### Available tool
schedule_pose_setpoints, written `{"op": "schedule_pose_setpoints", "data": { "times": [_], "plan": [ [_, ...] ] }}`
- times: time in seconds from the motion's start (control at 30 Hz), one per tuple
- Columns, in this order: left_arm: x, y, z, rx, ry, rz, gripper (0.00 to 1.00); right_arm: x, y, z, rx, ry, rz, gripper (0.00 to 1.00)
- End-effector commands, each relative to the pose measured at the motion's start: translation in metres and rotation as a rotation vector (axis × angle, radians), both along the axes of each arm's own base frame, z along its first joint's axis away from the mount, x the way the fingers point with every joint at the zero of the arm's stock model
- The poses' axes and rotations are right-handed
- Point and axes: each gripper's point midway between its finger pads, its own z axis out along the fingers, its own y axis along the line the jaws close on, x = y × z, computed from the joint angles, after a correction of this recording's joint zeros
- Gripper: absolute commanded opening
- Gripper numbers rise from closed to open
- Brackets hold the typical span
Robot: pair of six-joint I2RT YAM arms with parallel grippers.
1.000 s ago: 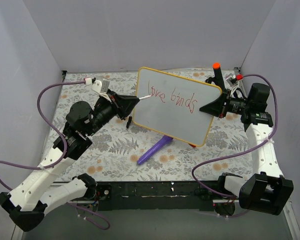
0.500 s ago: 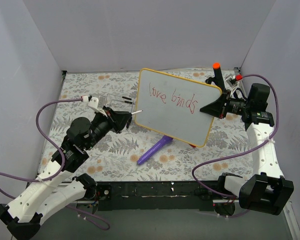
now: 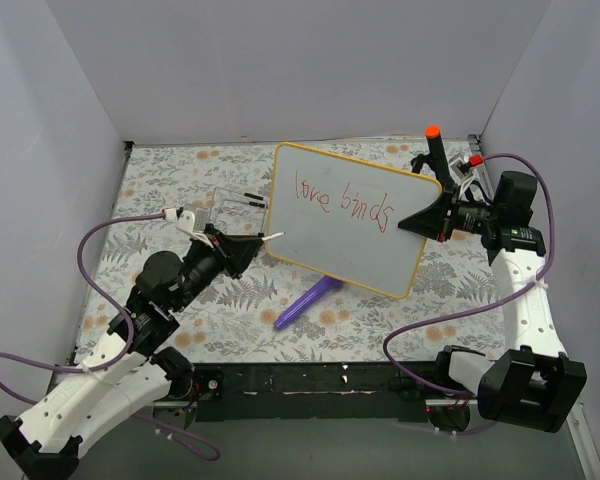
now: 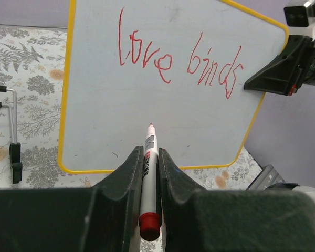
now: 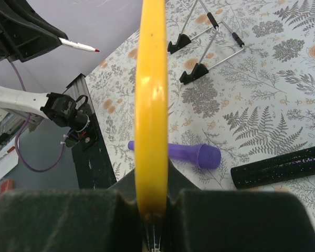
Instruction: Write a sentence on the whiteboard
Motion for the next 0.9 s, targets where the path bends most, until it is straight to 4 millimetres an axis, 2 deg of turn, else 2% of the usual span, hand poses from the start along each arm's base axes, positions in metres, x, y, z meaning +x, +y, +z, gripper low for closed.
{"op": "schedule_pose_setpoints", "data": {
  "times": [0.0, 0.23, 0.4, 0.63, 0.87],
  "plan": [
    [-0.004, 0.001, 0.008, -0.057, -0.021, -0.01, 0.0, -0.017, 0.004, 0.027, 0.032, -0.125, 0.093, 0.01],
    [-0.003, -0.002, 0.007, -0.068, -0.01, -0.017, 0.0, -0.019, 0.005, 0.026, 0.038, -0.131, 0.106, 0.01],
    [-0.012, -0.006, 0.007, -0.091, -0.005, -0.061, 0.0, -0.025, 0.006, 0.024, 0.043, -0.139, 0.112, 0.01],
    [-0.015, -0.004, 0.021, -0.1, -0.036, -0.066, 0.0, -0.028, 0.007, 0.021, 0.05, -0.138, 0.121, 0.01],
    [-0.017, -0.004, 0.021, -0.109, -0.036, -0.075, 0.0, -0.028, 0.007, 0.019, 0.046, -0.145, 0.117, 0.01]
  ]
}}
